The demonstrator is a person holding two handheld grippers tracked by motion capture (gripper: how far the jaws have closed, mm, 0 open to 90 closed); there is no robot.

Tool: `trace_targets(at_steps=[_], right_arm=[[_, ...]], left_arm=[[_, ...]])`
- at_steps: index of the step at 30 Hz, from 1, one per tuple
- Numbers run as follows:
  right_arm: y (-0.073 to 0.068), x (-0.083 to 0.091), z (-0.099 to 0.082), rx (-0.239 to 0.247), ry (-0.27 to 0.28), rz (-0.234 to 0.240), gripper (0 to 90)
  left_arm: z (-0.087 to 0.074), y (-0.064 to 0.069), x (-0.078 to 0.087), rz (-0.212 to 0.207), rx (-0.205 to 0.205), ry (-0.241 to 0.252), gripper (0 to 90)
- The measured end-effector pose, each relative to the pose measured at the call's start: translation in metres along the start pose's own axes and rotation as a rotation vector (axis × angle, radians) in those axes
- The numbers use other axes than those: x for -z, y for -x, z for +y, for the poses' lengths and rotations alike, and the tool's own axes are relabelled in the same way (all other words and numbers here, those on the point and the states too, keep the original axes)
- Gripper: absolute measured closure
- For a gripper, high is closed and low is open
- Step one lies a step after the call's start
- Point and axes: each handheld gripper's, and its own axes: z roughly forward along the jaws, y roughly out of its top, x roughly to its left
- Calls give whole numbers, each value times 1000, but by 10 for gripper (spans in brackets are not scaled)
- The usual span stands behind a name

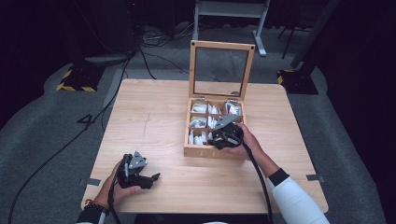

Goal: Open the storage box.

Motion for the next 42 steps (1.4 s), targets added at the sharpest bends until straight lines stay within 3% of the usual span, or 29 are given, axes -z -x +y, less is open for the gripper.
trace_targets(at_steps=[3, 6, 11, 16, 30, 42], right_arm=[[-1, -3, 2, 7, -29, -7, 606], [-4, -8, 6, 44, -64, -45, 663], [-5, -9, 6, 48, -76, -61, 828], [-3, -3, 2, 23, -37, -56, 884], [9, 19, -14, -25, 82, -10, 896], [19, 49, -20, -45, 195, -33, 898]], left_arm=[[1, 0, -1, -2, -6, 1, 162], [1, 0, -1, -3, -10, 0, 162], [2, 0, -2, -4, -14, 2, 162], [2, 0, -1, -5, -14, 0, 162], [2, -2, -2, -18, -17, -2, 160], [4, -5, -4, -36, -35, -5, 153]])
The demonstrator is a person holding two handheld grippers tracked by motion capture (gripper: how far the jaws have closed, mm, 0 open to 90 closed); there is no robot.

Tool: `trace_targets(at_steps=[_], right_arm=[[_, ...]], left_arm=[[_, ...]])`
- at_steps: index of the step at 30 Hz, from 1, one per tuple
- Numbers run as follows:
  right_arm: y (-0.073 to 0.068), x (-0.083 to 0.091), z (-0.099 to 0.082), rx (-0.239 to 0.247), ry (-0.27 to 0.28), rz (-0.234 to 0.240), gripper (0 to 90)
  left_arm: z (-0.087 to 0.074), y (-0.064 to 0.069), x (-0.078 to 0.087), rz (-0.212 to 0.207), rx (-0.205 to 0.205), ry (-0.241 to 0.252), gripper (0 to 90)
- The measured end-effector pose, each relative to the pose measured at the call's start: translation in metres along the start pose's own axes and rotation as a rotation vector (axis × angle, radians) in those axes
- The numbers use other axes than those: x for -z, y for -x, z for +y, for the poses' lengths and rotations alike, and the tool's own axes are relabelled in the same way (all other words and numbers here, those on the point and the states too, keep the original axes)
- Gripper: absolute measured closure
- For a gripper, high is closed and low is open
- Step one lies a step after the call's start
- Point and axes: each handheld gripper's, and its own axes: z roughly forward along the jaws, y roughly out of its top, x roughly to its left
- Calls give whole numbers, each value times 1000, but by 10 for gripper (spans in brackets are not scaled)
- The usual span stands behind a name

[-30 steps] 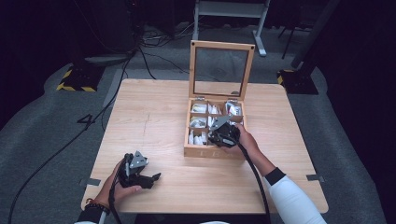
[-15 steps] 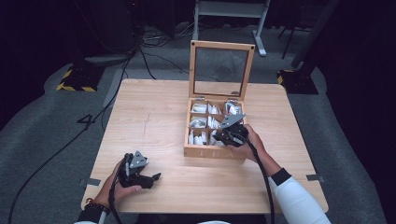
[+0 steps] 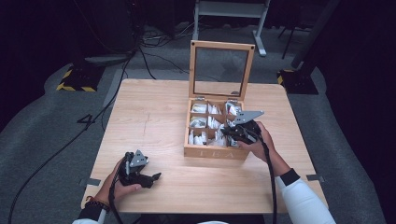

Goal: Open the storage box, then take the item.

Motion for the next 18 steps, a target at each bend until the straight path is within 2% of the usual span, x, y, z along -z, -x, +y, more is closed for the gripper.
trace_targets(at_steps=[9, 18], right_arm=[[2, 20, 0, 1, 54, -3, 899], [1, 49, 0, 3, 124, 2, 899]], left_arm=[[0, 0, 0, -2, -1, 1, 153], [1, -1, -1, -7, -5, 3, 154]])
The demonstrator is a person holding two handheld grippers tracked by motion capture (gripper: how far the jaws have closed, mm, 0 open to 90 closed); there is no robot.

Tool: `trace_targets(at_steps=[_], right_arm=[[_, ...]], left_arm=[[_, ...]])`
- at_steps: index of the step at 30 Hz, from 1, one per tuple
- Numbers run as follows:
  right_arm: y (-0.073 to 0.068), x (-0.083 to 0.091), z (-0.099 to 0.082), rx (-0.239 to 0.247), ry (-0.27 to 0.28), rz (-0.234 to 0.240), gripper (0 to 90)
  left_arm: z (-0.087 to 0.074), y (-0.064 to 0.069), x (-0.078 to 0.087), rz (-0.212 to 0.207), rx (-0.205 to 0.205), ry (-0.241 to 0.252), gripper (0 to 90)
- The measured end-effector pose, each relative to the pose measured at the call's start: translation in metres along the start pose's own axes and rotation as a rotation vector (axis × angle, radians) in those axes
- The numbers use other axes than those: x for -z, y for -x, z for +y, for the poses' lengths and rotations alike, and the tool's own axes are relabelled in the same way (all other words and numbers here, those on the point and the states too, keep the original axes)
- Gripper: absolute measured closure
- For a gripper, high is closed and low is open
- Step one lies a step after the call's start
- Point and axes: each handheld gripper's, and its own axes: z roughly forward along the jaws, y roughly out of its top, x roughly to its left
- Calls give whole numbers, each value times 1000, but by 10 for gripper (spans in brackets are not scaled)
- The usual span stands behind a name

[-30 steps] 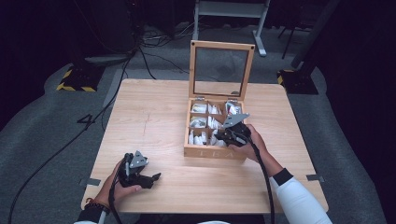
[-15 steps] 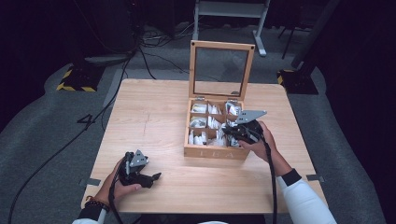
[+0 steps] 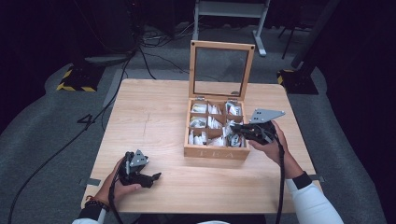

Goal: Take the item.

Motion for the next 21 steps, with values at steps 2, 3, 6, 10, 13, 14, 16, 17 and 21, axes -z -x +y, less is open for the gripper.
trace_targets(at_steps=[2, 3, 6, 10, 13, 14, 16, 17, 21], right_arm=[[-1, 6, 0, 0, 13, 4, 899], [-2, 9, -1, 2, 19, 6, 899], [-5, 19, -4, 4, 32, 8, 899], [-7, 26, -9, 10, 34, 7, 899], [-11, 30, -11, 16, 33, 12, 899], [-13, 31, -11, 19, 39, 17, 899], [-15, 33, -12, 21, 39, 23, 899], [-17, 33, -13, 25, 41, 29, 899], [-22, 33, -15, 38, 30, 40, 899]], left_arm=[[0, 0, 0, 2, -3, -2, 153], [1, -1, -1, -2, -4, -2, 152], [1, -1, -1, -3, -4, -5, 150], [1, -1, -1, -1, -1, -4, 151], [1, -1, -1, -1, -1, -4, 151], [1, -1, -1, -1, -1, -4, 151], [1, -1, -1, -1, -1, -4, 151], [1, -1, -1, 0, -2, -4, 151], [1, -1, -1, 0, -1, -4, 151]])
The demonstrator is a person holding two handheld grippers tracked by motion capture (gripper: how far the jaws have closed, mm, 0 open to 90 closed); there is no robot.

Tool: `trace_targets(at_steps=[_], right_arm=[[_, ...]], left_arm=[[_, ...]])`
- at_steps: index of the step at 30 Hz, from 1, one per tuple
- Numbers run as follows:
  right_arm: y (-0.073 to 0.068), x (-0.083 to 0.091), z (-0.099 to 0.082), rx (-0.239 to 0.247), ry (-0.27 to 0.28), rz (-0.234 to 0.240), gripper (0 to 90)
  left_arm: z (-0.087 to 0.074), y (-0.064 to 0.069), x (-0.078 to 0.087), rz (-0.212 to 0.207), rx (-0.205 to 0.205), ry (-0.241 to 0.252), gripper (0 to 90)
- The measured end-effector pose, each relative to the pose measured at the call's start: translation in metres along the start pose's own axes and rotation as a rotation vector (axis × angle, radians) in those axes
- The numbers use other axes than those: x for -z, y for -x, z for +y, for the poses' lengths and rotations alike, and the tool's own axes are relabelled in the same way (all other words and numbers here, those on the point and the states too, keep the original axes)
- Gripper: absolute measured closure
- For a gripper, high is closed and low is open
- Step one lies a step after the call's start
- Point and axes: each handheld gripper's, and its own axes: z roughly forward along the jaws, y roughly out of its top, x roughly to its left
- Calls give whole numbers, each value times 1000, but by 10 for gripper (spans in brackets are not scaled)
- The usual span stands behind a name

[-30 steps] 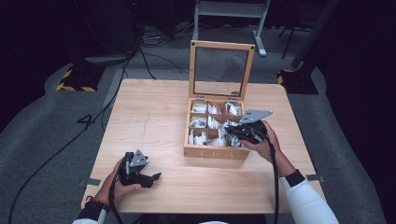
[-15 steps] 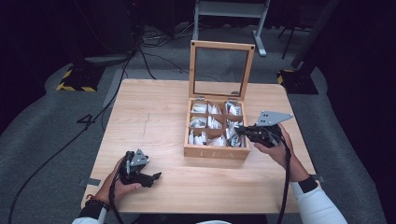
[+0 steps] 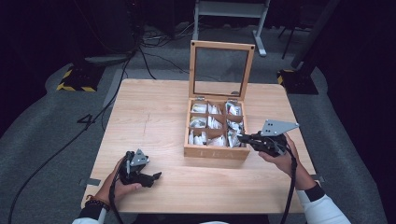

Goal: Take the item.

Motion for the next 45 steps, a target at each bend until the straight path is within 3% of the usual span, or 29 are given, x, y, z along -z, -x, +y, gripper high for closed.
trace_targets(at_steps=[16, 33, 45], right_arm=[[-25, -8, -10, 32, -33, 80, 898], [-58, -46, -26, 95, -144, 199, 897], [-73, -70, -41, 114, -191, 267, 893]], left_arm=[[0, 0, 0, 0, -1, 0, 151], [0, 0, 0, 0, 0, 0, 151], [0, 0, 0, 0, 0, 0, 151]])
